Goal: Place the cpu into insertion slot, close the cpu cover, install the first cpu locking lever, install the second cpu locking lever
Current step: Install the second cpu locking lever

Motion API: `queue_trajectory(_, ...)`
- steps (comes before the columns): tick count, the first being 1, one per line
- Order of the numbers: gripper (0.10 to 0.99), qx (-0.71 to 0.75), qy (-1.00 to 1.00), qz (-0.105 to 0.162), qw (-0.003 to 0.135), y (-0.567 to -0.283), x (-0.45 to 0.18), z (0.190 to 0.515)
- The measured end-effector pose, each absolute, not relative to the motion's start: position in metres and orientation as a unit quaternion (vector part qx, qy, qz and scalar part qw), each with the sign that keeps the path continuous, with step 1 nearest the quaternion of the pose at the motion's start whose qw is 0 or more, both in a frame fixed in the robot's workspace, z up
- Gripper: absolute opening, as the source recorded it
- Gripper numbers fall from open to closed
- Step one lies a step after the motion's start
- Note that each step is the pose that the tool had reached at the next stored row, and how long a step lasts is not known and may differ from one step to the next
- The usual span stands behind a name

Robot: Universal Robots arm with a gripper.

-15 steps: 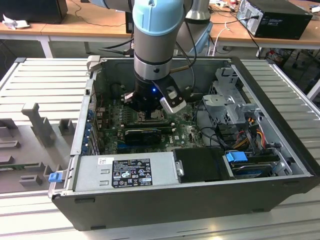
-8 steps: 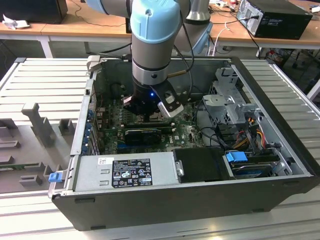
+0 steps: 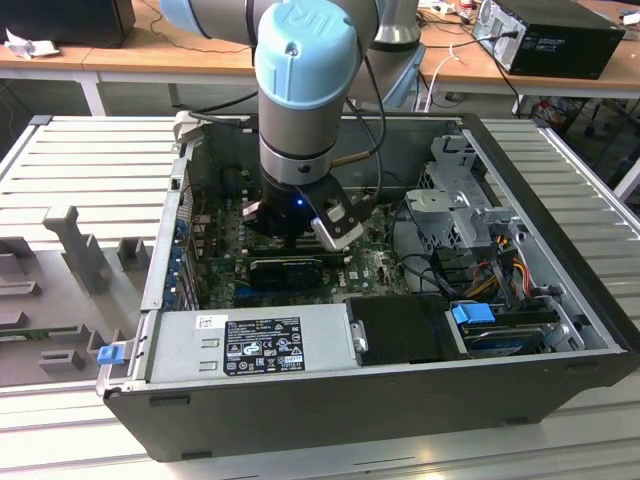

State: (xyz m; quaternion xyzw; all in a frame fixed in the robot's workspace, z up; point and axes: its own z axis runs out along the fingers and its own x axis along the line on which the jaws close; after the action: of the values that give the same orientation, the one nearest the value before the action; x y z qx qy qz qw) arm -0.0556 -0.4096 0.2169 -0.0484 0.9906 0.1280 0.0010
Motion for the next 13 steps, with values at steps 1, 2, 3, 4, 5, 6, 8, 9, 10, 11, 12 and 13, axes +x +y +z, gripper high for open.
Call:
queue_trajectory(1,0.106,-0.049,0.99,0.134,0.001,-0.41,-0.056,0.217)
queue_trajectory(2,0.106,-0.049,0.989,0.142,0.002,-0.411,-0.056,0.217)
queue_trajectory(3,0.106,-0.048,0.988,0.145,0.002,-0.411,-0.056,0.218)
queue_trajectory(4,0.106,-0.048,0.988,0.146,0.002,-0.411,-0.056,0.218)
queue_trajectory(5,0.106,-0.048,0.988,0.147,0.002,-0.411,-0.056,0.218)
queue_trajectory(6,0.106,-0.049,0.988,0.149,0.002,-0.412,-0.059,0.218)
queue_trajectory(8,0.106,-0.048,0.987,0.155,0.002,-0.413,-0.068,0.217)
queue_trajectory(9,0.106,-0.048,0.987,0.156,0.002,-0.413,-0.069,0.217)
queue_trajectory(10,0.106,-0.049,0.987,0.156,0.002,-0.413,-0.071,0.217)
queue_trajectory(11,0.106,-0.048,0.987,0.156,0.002,-0.413,-0.072,0.216)
queue_trajectory(12,0.106,-0.048,0.986,0.157,0.002,-0.413,-0.072,0.215)
queue_trajectory(13,0.106,-0.049,0.986,0.157,0.003,-0.413,-0.073,0.214)
